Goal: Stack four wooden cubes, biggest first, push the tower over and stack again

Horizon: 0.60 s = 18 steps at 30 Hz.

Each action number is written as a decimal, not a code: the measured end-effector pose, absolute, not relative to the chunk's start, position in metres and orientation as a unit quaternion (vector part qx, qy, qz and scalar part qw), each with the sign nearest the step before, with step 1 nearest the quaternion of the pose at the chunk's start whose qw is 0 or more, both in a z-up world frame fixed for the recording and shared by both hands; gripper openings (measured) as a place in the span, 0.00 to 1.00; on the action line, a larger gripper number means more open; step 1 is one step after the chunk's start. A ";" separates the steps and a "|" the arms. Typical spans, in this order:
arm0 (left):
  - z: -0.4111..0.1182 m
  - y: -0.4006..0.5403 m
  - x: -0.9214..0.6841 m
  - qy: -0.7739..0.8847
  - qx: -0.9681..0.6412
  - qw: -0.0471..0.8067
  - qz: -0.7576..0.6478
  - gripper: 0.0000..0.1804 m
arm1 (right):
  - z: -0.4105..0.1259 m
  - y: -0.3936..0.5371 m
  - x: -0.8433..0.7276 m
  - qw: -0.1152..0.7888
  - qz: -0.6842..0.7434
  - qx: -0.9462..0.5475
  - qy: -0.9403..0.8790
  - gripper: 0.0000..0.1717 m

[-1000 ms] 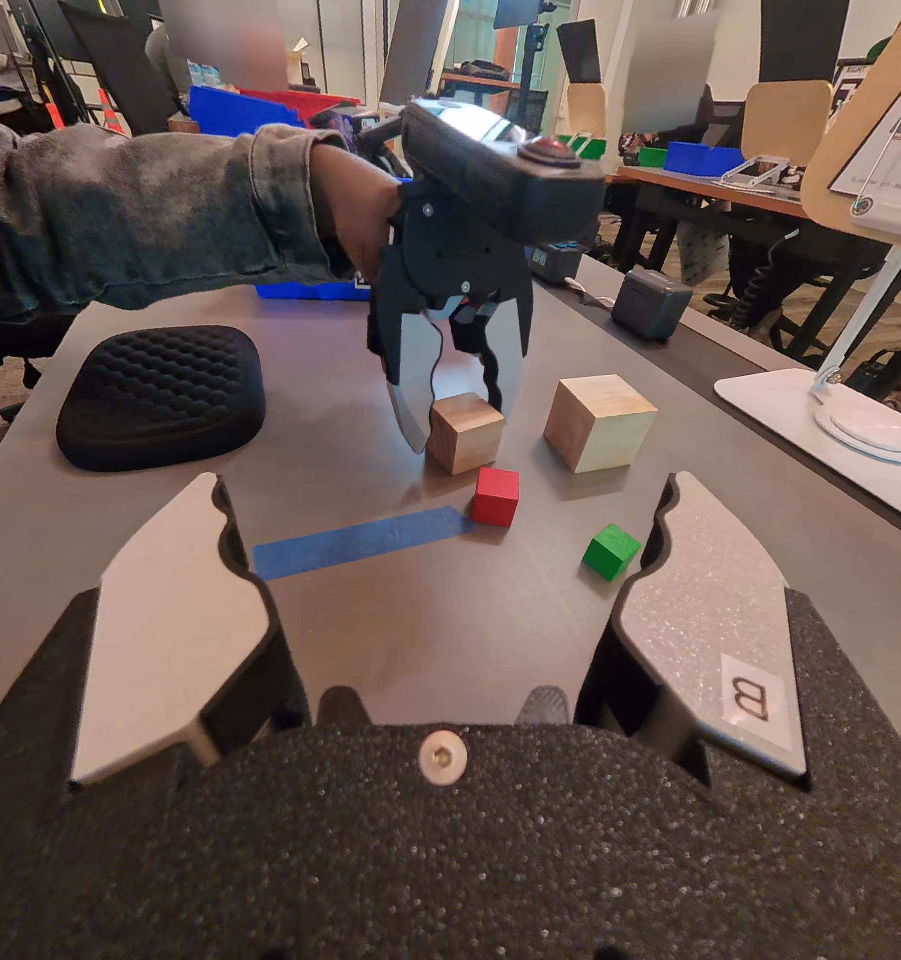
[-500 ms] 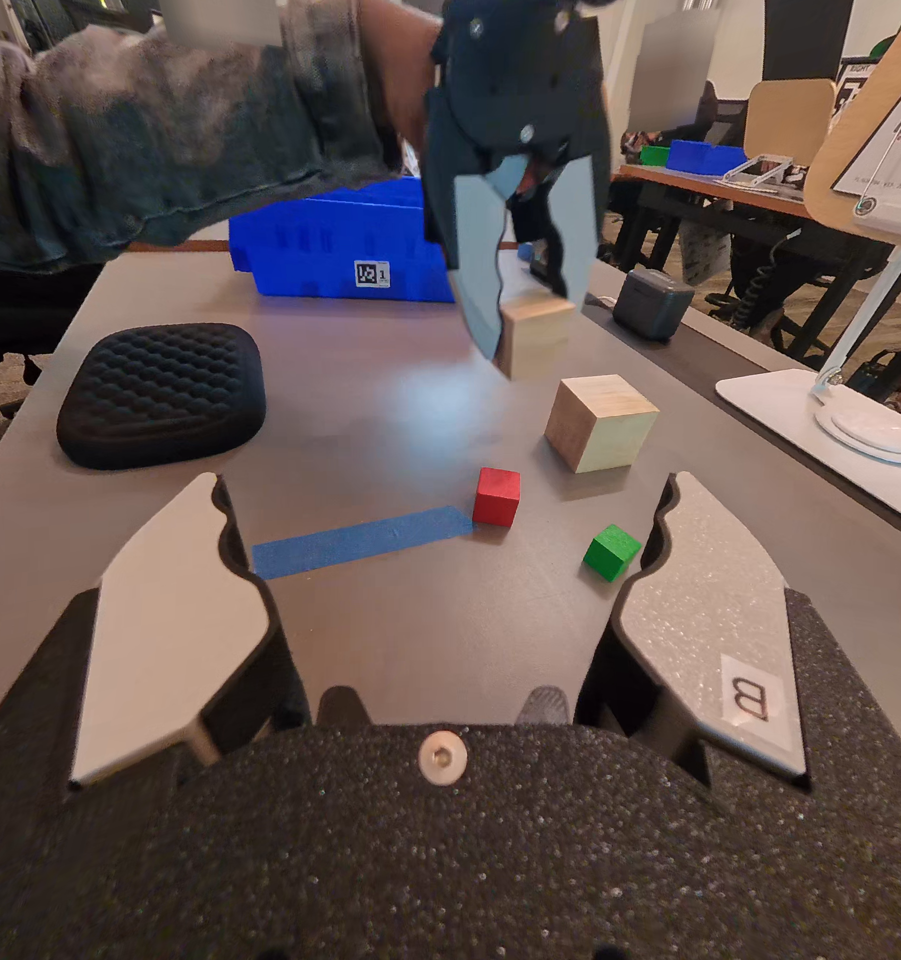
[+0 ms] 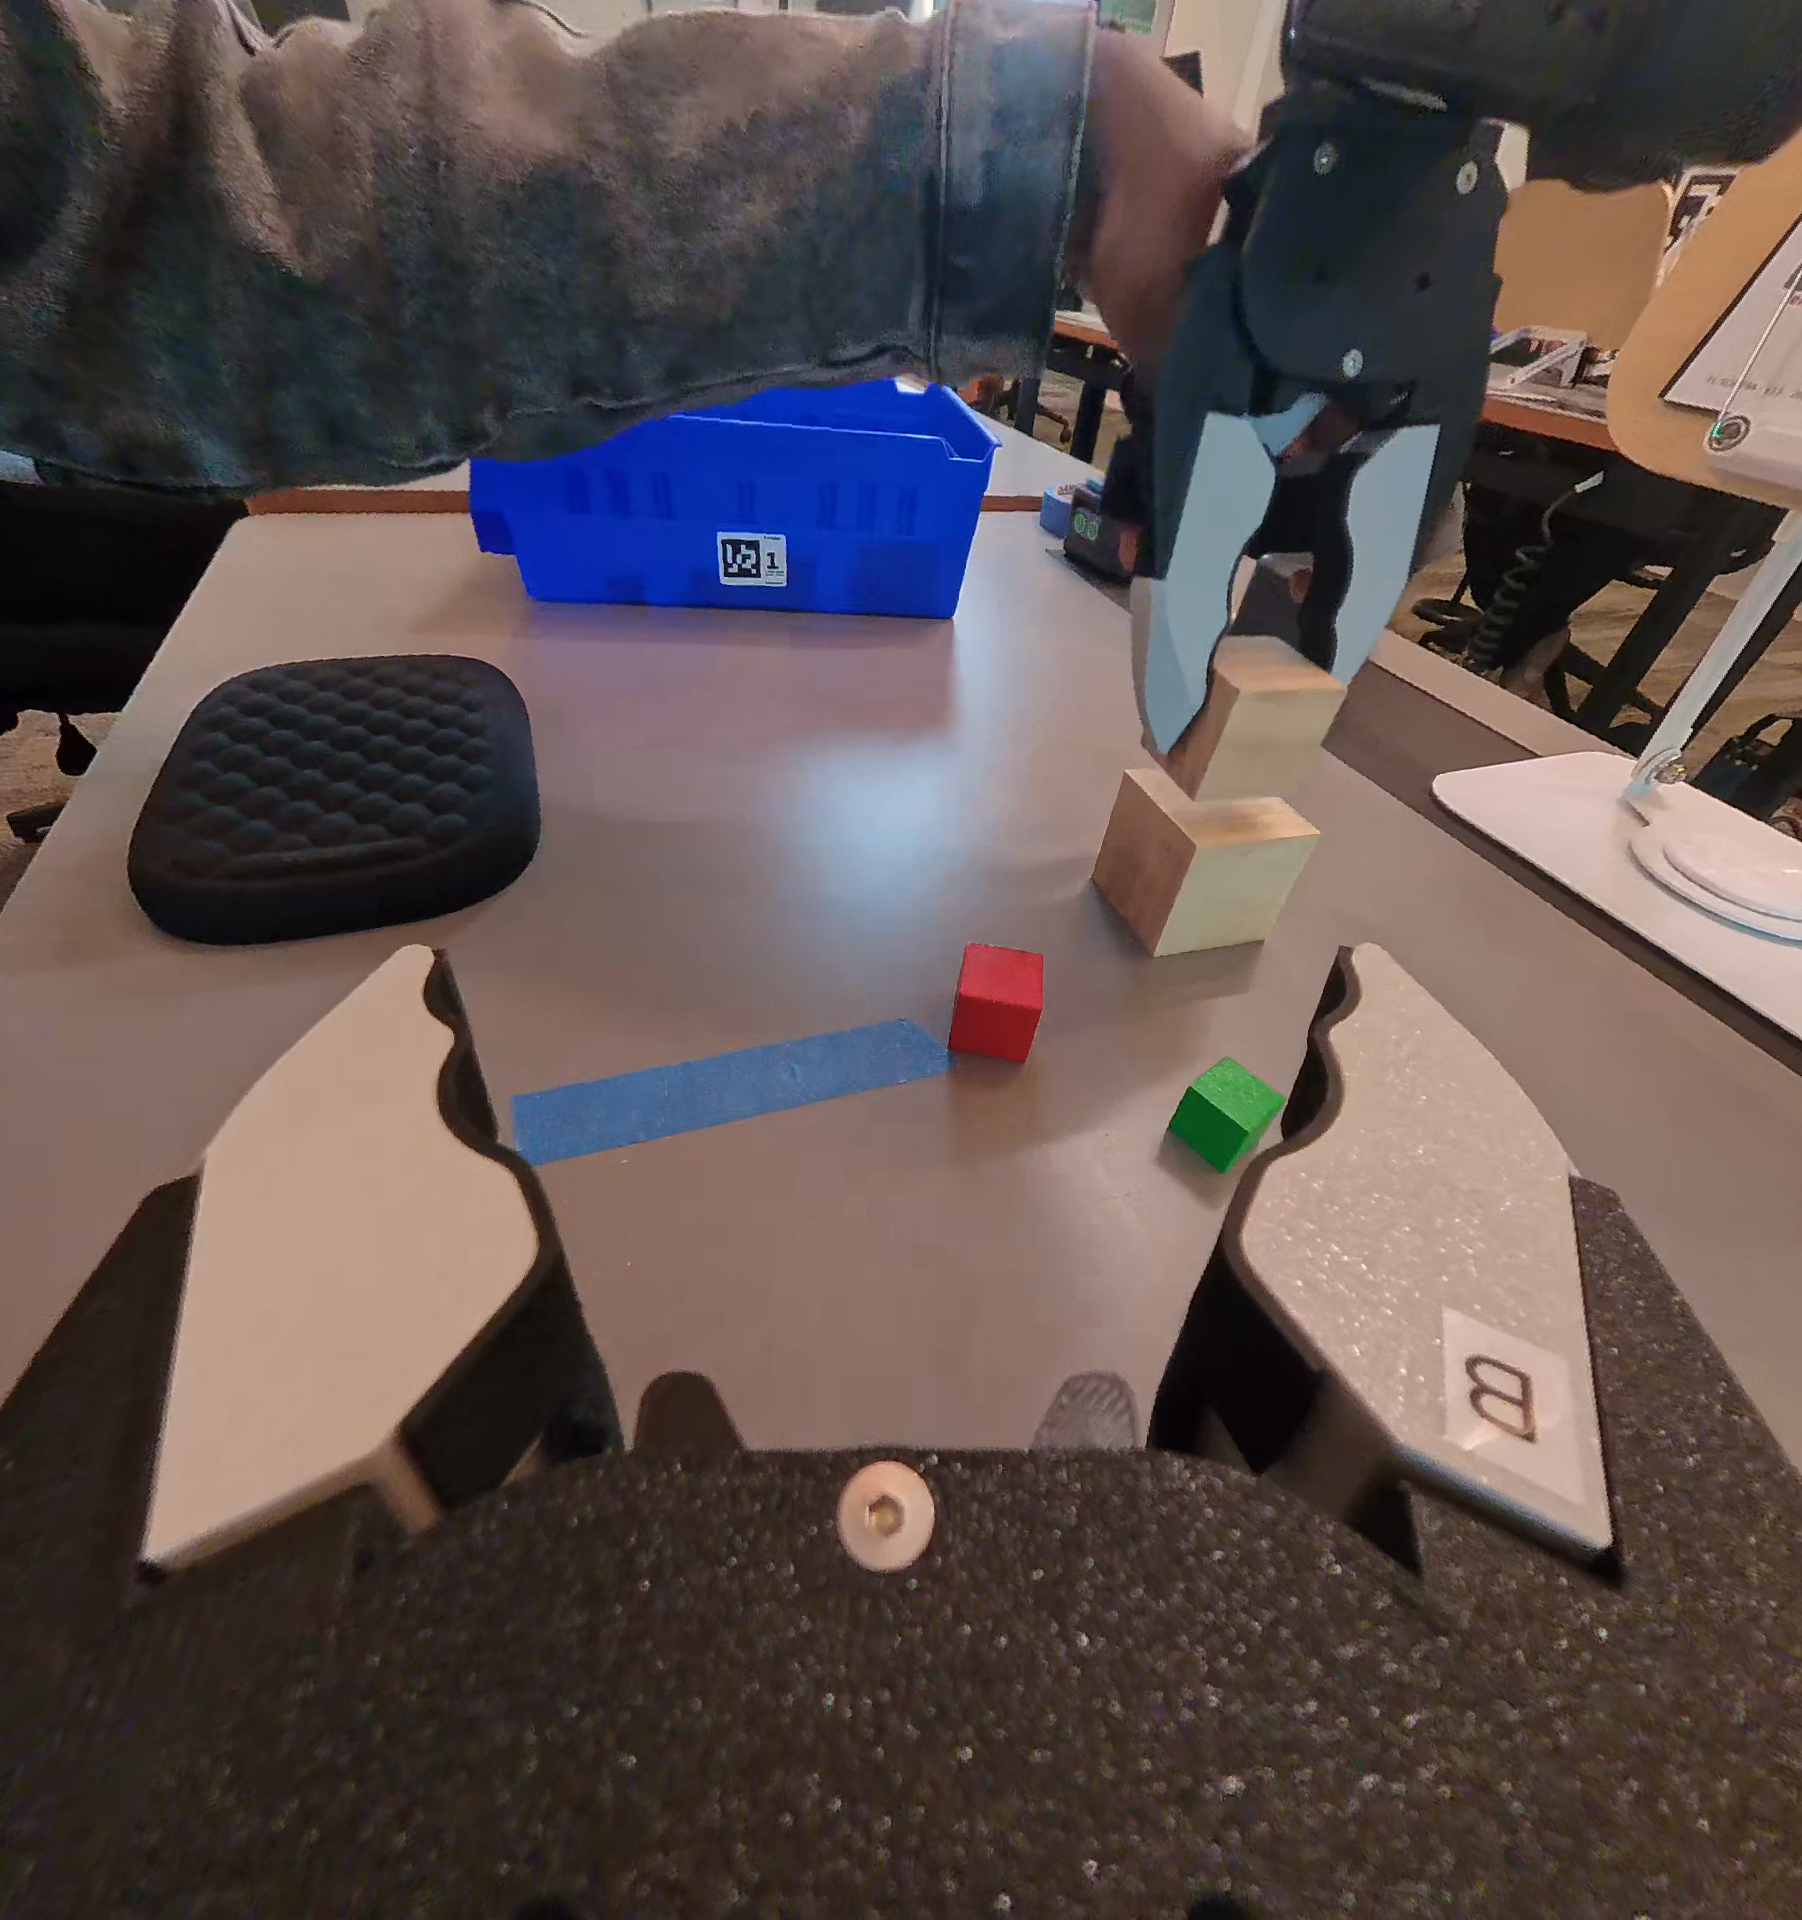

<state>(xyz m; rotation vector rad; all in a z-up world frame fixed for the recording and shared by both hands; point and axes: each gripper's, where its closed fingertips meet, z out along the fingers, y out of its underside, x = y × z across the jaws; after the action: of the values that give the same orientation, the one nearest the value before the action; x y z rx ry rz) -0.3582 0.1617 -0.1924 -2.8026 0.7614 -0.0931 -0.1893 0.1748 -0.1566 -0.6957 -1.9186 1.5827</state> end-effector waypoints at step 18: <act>-0.204 0.166 -0.366 0.234 -0.965 0.117 -0.029 0.25 | -0.156 0.175 -0.189 0.277 0.589 -0.259 -0.714 0.86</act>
<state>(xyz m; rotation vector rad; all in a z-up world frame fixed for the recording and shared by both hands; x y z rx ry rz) -0.3661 0.1658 -0.2042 -2.8244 0.6836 -0.0841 -0.1891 0.1753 -0.1559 -0.6954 -1.9173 1.5803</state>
